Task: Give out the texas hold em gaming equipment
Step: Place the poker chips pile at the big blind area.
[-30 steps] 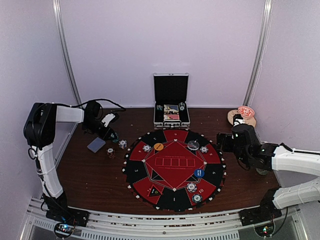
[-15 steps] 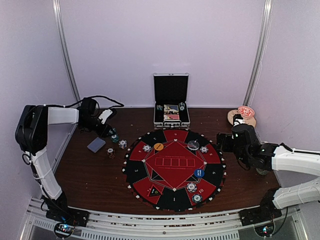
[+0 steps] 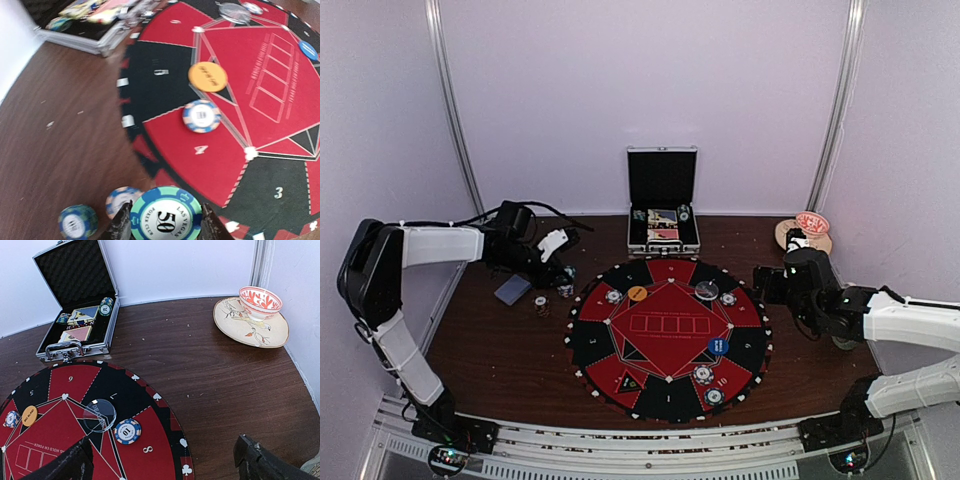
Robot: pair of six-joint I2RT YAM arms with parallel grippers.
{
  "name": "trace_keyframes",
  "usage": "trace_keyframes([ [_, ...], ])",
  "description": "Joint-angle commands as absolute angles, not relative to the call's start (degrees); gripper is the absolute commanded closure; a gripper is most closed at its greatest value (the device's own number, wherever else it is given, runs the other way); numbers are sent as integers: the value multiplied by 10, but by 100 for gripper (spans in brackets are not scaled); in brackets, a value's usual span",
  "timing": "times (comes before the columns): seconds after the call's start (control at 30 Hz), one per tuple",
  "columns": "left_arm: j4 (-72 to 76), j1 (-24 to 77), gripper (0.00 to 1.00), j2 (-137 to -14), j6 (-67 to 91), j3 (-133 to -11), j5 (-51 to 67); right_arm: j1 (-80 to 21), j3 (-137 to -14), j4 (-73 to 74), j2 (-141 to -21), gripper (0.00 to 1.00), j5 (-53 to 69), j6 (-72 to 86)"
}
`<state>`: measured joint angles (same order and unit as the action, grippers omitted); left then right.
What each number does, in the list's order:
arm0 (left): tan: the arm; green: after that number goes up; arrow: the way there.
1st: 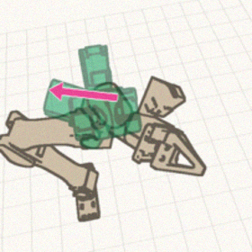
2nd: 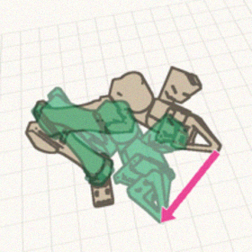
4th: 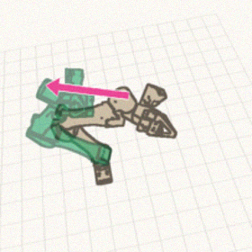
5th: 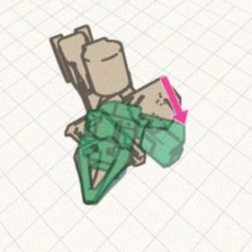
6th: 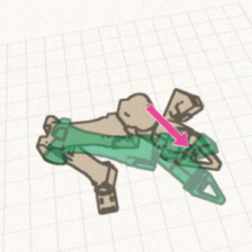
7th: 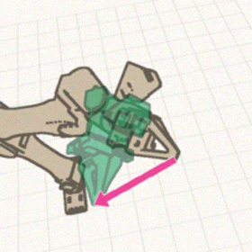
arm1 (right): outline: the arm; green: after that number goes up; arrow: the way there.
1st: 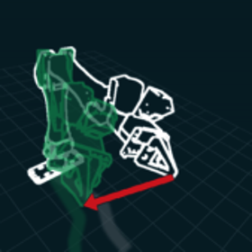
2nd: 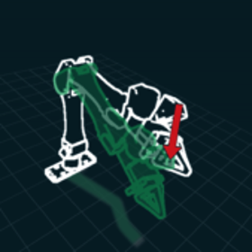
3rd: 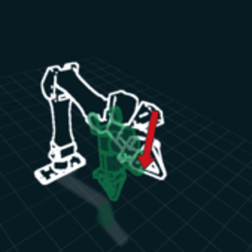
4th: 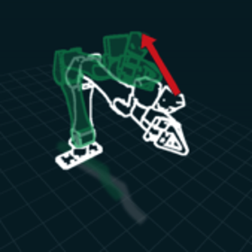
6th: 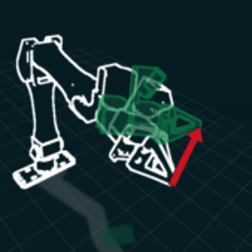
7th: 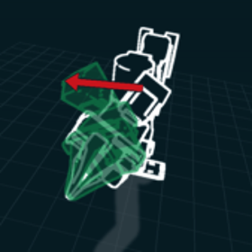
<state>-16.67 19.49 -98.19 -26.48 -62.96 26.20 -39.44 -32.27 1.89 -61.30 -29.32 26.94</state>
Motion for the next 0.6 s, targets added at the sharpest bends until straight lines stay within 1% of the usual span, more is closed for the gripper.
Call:
trace_keyframes([
  [0.0,-135,233,74,-971,-291,-608,267,-391,-327,16,-612,0,-291,264],
  [0.33,-112,286,74,-1016,-266,-610,245,-391,-327,16,-616,0,-292,263],
  [0.57,-93,294,74,-1044,-230,-627,243,-391,-328,15,-619,0,-291,264],
])
